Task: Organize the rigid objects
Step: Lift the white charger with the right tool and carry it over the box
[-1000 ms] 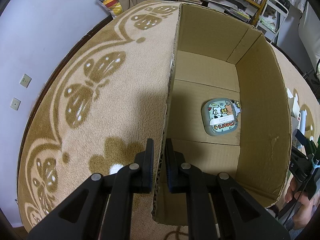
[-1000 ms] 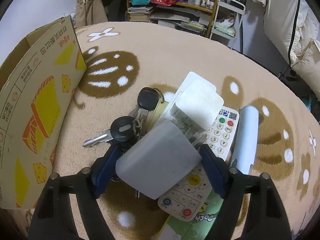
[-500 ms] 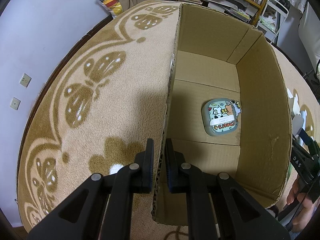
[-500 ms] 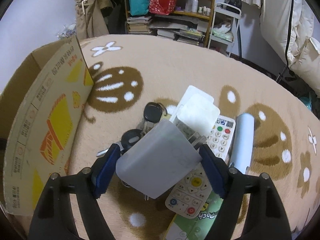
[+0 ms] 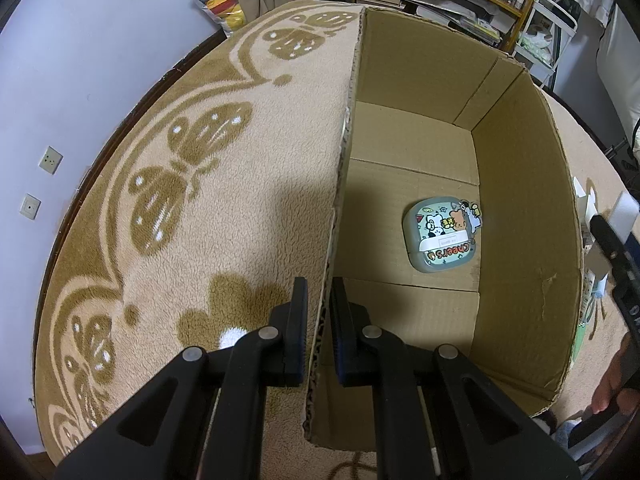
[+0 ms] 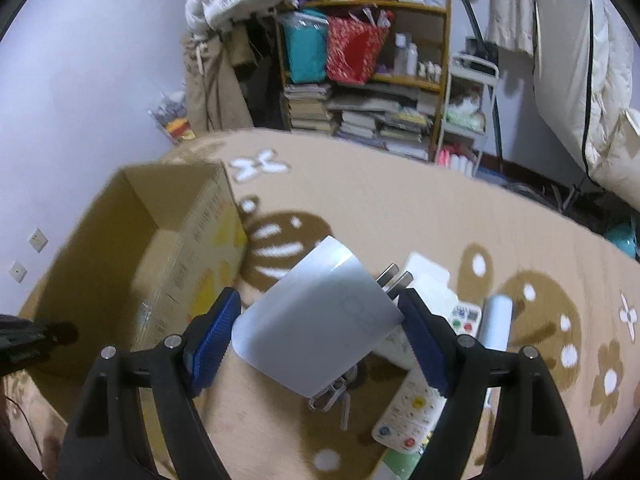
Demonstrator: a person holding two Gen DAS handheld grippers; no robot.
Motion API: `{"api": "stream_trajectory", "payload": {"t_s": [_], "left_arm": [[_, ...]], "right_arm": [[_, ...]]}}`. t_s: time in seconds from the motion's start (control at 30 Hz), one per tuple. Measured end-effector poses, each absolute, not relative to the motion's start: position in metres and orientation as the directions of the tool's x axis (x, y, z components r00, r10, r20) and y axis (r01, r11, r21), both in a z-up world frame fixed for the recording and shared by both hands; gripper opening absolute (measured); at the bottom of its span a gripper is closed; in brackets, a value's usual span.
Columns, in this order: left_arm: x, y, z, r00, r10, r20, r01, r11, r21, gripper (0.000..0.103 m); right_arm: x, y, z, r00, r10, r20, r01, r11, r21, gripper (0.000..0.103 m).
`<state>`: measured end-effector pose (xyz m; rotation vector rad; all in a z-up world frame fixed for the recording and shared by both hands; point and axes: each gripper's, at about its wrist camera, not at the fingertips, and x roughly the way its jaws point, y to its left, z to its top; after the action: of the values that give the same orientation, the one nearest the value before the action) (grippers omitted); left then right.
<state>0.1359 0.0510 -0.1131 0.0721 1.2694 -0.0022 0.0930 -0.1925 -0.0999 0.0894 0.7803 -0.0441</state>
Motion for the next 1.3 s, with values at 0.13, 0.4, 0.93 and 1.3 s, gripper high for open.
{"api": "stream_trajectory", "payload": {"t_s": [0.13,0.4,0.93,1.3], "left_arm": [[0.136,0.051,-0.113,0.297,0.039,-0.954,0.041,0.998,0.054,0.011],[0.135,0.05,-0.112,0.299,0.043,-0.953,0.041,0.997,0.058,0.011],[0.135,0.052,-0.111,0.297,0.032,-0.954,0.031,0.999,0.043,0.011],[0.135,0.052,-0.11,0.3,0.036,-0.953,0.032,0.998,0.048,0.011]], "right_arm": [[0.095,-0.176,-0.078,0.756,0.034,-0.654,0.029,0.996,0.086,0.085],[0.089,-0.138,-0.046,0.814,0.118,-0.568,-0.082,0.993,0.088,0.085],[0.088,-0.1,-0.061,0.787,0.213,-0.58,-0.184,0.977,0.109,0.085],[0.097,-0.093,-0.084,0.746,0.192,-0.638,-0.183,0.98,0.081,0.085]]}}
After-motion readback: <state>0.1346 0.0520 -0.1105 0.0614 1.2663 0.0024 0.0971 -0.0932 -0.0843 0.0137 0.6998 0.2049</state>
